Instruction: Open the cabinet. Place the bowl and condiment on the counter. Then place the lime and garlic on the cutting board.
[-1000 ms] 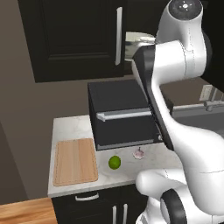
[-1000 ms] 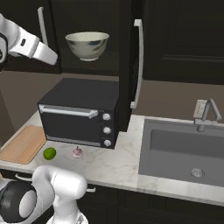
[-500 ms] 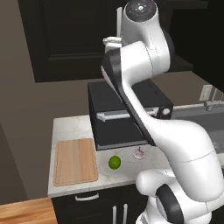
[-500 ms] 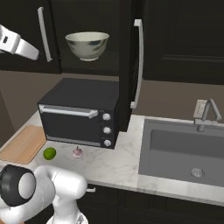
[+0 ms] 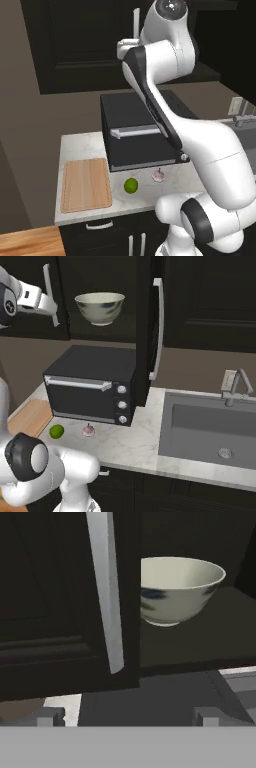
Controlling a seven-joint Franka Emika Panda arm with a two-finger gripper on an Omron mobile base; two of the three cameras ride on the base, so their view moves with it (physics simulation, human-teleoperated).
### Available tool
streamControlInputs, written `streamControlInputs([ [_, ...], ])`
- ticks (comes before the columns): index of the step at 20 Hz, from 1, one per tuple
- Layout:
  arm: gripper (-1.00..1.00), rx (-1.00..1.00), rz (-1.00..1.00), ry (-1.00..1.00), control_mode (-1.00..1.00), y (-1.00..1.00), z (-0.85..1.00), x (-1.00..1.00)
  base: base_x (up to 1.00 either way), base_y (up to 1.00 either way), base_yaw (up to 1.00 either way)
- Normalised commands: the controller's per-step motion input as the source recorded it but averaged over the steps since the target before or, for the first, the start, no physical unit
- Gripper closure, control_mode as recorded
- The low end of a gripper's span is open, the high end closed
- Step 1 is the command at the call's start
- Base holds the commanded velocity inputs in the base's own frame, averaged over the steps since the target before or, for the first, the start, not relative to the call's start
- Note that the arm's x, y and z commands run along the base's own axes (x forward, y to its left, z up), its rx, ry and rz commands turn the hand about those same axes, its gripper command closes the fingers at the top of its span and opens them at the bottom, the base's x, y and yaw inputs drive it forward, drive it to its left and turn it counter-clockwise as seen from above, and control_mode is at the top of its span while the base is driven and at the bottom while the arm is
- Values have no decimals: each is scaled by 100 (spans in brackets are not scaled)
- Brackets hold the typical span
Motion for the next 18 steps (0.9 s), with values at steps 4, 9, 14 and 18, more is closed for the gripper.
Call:
streamControlInputs([
  [4, -100, -7, 7, -9, -100, 0, -12, 60, 0, 0, 0],
  [9, -100, -1, 5, -4, -100, 0, -12, 66, 0, 0, 0],
  [14, -100, 0, 0, -1, -100, 0, -5, 67, 0, 0, 0],
  [18, 100, 0, 0, 0, -100, 0, -4, 51, 0, 0, 0],
])
